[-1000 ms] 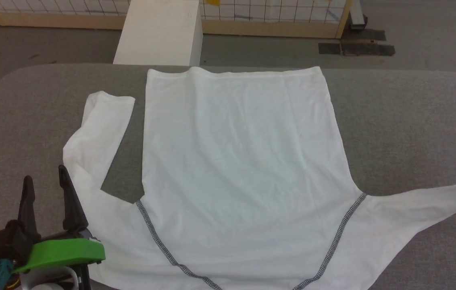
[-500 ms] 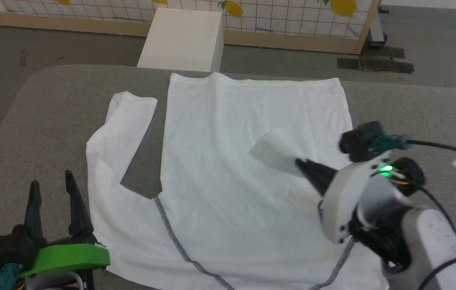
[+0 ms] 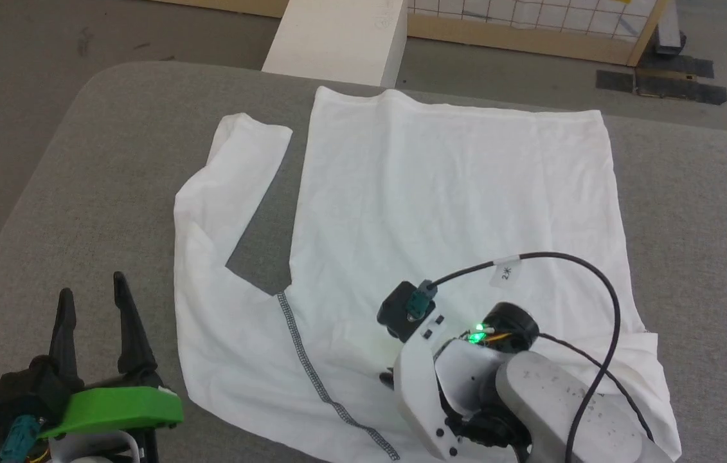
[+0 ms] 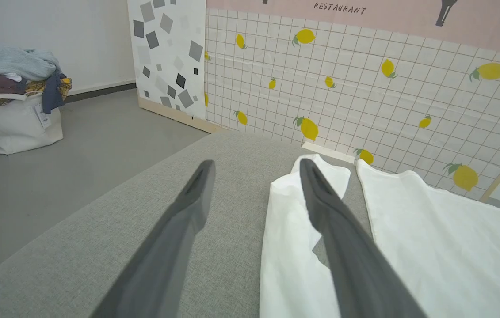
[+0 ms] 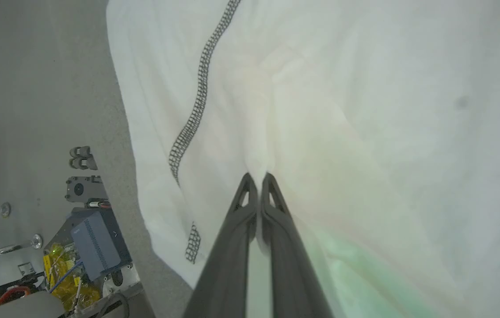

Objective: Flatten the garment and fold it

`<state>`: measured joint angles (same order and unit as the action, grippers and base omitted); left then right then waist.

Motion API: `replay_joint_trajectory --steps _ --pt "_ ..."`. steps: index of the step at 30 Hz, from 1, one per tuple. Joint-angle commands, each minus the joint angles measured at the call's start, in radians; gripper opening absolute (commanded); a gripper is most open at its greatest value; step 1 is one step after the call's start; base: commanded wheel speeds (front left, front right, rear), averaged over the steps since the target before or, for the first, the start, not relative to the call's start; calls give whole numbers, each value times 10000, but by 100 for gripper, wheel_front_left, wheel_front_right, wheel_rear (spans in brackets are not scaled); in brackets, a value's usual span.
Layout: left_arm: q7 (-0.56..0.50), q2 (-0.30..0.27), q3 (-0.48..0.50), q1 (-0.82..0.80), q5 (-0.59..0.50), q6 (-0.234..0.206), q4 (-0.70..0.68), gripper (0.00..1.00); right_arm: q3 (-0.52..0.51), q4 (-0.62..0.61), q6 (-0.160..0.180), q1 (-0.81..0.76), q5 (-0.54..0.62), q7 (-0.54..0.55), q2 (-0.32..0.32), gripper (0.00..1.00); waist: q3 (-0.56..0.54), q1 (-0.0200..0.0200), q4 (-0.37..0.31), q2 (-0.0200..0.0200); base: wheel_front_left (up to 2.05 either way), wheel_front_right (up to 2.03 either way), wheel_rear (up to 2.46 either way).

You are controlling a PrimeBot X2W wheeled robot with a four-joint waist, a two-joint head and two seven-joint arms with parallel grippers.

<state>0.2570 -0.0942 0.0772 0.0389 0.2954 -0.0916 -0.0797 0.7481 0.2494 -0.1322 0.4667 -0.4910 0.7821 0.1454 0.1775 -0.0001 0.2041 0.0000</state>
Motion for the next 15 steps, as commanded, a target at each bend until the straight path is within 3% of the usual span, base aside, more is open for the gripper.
replay_joint_trajectory --steps 1,5,8,15 --pt "45 39 17 -168 68 41 22 100 76 -35 15 295 -269 -60 106 100 91 1 47 0 0 0 0" --pt "46 12 81 -216 26 50 129 100 -560 -365 15 559 -656 -1164 299 100 -2 1 -150 0 0 0 0" --pt "46 -50 113 -260 -33 59 262 100 -1859 -794 15 406 -971 -2319 297 100 -193 1 -372 0 0 0 0" --pt "46 -253 72 -292 -173 93 633 100 -6051 -1904 15 -746 250 -4865 304 100 -555 1 -935 0 0 0 0"
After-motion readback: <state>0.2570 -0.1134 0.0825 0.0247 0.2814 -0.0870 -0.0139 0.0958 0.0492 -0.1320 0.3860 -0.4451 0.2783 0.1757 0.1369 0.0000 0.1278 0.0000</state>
